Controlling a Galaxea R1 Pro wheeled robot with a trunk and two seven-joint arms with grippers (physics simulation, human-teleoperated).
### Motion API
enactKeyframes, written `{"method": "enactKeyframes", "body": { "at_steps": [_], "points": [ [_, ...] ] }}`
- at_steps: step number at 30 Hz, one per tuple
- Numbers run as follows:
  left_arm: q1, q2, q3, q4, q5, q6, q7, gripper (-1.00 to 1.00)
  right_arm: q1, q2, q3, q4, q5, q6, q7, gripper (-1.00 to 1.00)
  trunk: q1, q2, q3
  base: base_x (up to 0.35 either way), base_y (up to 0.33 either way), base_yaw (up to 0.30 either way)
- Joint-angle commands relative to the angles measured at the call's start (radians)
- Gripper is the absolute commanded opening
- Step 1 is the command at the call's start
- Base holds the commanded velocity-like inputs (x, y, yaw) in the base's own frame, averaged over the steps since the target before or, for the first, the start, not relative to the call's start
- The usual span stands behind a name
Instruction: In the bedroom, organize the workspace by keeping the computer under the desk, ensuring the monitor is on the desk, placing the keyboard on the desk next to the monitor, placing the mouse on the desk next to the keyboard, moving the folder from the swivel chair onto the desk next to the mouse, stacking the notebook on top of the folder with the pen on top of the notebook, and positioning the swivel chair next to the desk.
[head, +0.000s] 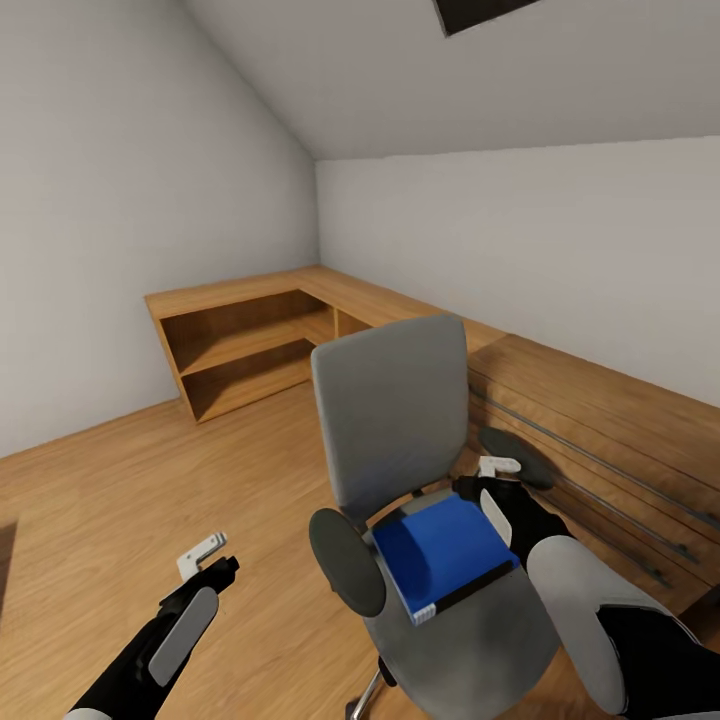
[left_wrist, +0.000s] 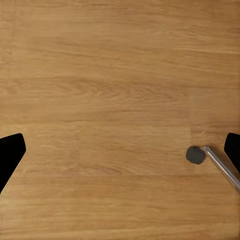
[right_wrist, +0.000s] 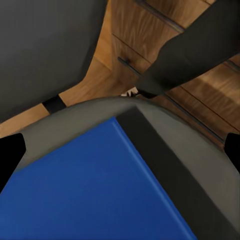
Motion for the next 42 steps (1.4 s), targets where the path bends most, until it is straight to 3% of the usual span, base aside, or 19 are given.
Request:
{"method": "enactKeyframes", "body": {
  "at_steps": [1,11,15,23,42],
  "points": [
    [-0.001,0.002,-0.004,-0.002,0.004,0.003,0.007,1.00,0.000,0.000,-0.001,-0.003,-0.005,0.004,-0.002,1.00,0.000,0.000,-0.001,0.000,0.000,0.000],
    [-0.001,0.011,-0.004,-0.001,0.004,0.004,0.007,1.00,0.001,0.007,0.000,-0.001,-0.007,-0.003,0.007,1.00,0.000,0.000,-0.001,0.000,0.000,0.000],
    [-0.001,0.012,-0.004,-0.001,0.004,0.005,0.007,1.00,0.002,0.011,0.001,-0.001,-0.003,-0.074,0.023,1.00,0.000,0.000,-0.001,0.000,0.000,0.000],
    [-0.001,0.012,-0.004,-0.001,0.004,0.005,0.007,1.00,0.003,0.009,0.002,0.000,0.000,-0.113,0.025,1.00,0.000,0.000,-0.003,0.000,0.000,0.018],
    [-0.001,0.012,-0.005,-0.001,0.004,0.005,0.007,1.00,0.003,0.010,0.002,0.002,0.001,-0.122,0.026,1.00,0.000,0.000,-0.030,0.000,0.000,0.087]
  ]
}}
